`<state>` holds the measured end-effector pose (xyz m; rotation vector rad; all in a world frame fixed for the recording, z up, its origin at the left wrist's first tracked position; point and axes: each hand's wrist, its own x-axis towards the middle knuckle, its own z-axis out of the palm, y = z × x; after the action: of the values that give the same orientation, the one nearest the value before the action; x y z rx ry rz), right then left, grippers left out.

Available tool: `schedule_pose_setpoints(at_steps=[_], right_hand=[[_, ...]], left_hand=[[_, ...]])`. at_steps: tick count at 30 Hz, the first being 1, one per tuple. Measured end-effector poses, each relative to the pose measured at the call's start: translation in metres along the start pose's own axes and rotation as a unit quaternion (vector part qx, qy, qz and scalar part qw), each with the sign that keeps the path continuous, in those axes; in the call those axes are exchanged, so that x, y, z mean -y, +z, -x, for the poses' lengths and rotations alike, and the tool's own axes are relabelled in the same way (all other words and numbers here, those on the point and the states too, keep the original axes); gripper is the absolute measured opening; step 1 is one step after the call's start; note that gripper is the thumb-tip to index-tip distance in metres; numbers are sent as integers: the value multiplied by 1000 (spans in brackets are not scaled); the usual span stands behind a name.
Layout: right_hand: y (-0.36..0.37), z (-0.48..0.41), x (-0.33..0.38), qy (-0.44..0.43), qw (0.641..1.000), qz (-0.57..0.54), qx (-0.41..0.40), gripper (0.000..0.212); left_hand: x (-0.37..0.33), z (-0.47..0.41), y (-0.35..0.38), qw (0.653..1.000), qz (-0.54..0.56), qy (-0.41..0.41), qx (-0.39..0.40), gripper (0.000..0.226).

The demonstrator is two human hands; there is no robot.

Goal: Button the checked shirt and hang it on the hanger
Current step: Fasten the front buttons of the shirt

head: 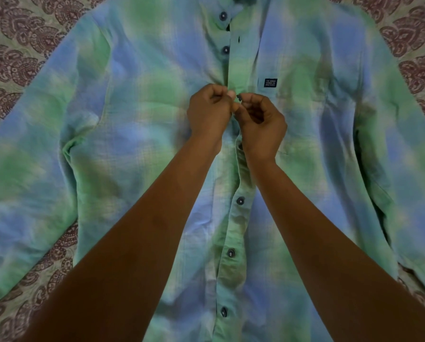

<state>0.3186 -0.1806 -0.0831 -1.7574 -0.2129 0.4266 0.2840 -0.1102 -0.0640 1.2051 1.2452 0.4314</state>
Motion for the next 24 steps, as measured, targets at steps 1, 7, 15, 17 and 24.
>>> schedule_pose_setpoints(at_steps=[1, 7, 15, 17, 24], right_hand=[[-1, 0, -1, 2, 1000, -6, 4, 15], [-10, -8, 5, 2, 999, 11, 38, 7], [-13, -35, 12, 98, 991, 24, 92, 15], [-12, -38, 13, 107, 989, 25, 98, 18], [-6, -40, 13, 114, 989, 31, 86, 20]], left_hand=[[0, 0, 0, 1000, -1, 1, 1, 20], [-1, -7, -4, 993, -90, 56, 46, 27], [-15, -12, -15, 937, -271, 206, 75, 4], [-17, -10, -18, 927, -285, 230, 80, 6], [-18, -8, -15, 903, -336, 260, 56, 5]])
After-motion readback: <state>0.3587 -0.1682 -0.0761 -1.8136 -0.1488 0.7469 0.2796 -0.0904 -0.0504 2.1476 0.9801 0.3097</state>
